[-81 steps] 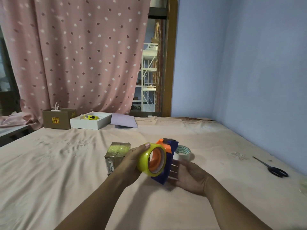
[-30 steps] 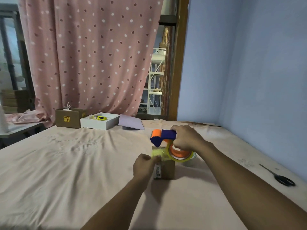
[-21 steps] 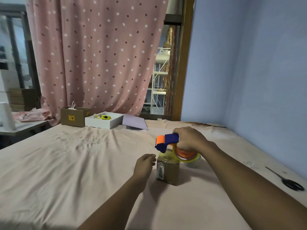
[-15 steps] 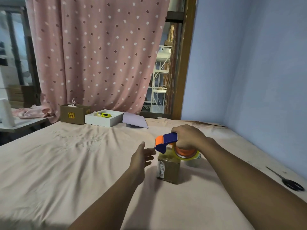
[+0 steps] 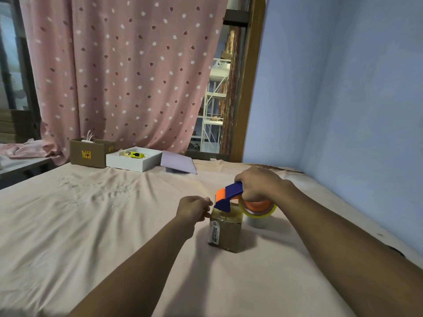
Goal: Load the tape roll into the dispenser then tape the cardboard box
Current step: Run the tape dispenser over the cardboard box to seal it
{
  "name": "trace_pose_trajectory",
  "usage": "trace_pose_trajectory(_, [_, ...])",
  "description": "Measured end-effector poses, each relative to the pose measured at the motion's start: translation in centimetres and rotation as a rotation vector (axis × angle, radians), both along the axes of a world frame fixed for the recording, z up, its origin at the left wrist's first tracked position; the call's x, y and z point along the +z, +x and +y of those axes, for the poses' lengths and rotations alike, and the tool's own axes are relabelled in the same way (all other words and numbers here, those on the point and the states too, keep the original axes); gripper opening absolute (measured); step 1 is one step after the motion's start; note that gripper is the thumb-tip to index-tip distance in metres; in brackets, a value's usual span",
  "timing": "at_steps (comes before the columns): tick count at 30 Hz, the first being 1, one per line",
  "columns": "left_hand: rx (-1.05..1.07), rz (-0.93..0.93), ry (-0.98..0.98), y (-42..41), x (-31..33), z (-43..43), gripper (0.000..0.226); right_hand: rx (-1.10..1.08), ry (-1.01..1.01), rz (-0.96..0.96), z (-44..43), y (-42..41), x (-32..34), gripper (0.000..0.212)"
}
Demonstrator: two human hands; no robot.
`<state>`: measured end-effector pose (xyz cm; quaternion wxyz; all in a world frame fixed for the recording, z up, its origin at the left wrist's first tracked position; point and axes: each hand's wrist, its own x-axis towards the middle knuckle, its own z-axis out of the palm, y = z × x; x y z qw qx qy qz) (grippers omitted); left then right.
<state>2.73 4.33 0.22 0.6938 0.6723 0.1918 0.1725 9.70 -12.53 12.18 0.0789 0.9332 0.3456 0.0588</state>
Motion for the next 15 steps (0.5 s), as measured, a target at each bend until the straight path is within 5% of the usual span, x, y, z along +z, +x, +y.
trace_pose_trajectory(8, [0.005, 0.025, 0.104, 1.1, 0.4, 0.9, 0.027, -0.017, 0.024, 0.027, -0.2, 0.5, -0.3, 0.069])
trace_pose_trajectory(15, [0.015, 0.045, -0.057, 1.3, -1.2, 1.3, 0.016, -0.031, 0.034, 0.053, 0.0, 0.9, -1.6, 0.063])
